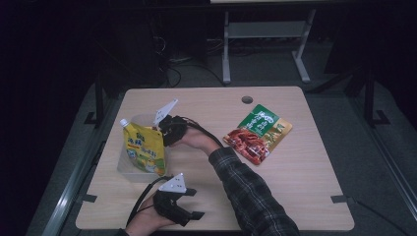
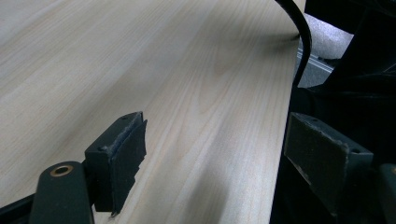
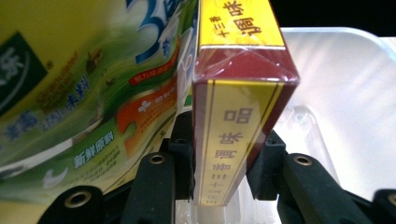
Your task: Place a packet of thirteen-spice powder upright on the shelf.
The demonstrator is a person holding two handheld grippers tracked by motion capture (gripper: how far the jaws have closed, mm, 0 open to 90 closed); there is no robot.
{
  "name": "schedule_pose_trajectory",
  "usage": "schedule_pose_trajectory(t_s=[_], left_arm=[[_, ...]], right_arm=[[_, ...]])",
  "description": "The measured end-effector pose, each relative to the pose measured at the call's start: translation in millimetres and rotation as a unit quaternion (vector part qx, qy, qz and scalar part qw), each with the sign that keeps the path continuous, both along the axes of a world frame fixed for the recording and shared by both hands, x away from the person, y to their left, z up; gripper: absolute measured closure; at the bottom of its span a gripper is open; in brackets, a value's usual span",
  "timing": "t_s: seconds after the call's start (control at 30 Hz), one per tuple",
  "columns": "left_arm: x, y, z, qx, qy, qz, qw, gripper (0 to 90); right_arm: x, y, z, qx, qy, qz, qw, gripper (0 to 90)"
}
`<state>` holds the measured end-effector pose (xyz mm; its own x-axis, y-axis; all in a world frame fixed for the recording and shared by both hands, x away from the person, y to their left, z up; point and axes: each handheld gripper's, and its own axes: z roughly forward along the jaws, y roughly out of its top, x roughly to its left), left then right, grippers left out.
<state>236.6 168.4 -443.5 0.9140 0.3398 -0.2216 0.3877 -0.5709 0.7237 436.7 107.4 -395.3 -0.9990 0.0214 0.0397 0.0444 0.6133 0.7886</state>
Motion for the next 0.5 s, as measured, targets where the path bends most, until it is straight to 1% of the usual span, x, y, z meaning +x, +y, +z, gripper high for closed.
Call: schedule_pose_trajectory(t_s=[0.1,0.13,0.23,0.37,0.43,0.47,0.5], left_arm=[[0.3,0.3,-0.1,0.002,0.000,0.000,1.0000,19.9],[0.3,0.4,0.0,0.001,0.000,0.000,1.0000,19.9],[0.5,0.2,-0.1,0.002,0.000,-0.001,1.0000,19.9],[0.2,0.0,-0.4,0.002,0.000,-0.001,1.0000,19.9],[0.2,0.0,-0.3,0.002,0.000,-0.001,1.0000,19.9],[0.3,0.1,-0.3,0.002,0.000,-0.001,1.0000,19.9],[0.6,0.4,-0.2,0.003,0.000,-0.002,1.0000,19.9]], right_arm=[[-0.2,2.7,-4.1,-0.007,-0.005,0.003,1.0000,66.0],[-0.9,3.0,-4.7,-0.007,-0.003,0.000,1.0000,64.4],[-0.9,2.4,-4.3,0.005,0.003,-0.003,1.0000,62.4],[-1.0,0.4,-2.6,0.006,0.001,-0.008,0.9999,59.3],[-1.8,-4.3,-0.3,0.009,0.005,-0.016,0.9998,55.6],[-2.1,-7.5,0.8,0.012,0.004,-0.019,0.9997,54.2],[-3.8,-15.2,3.0,0.014,0.004,-0.026,0.9996,51.7]])
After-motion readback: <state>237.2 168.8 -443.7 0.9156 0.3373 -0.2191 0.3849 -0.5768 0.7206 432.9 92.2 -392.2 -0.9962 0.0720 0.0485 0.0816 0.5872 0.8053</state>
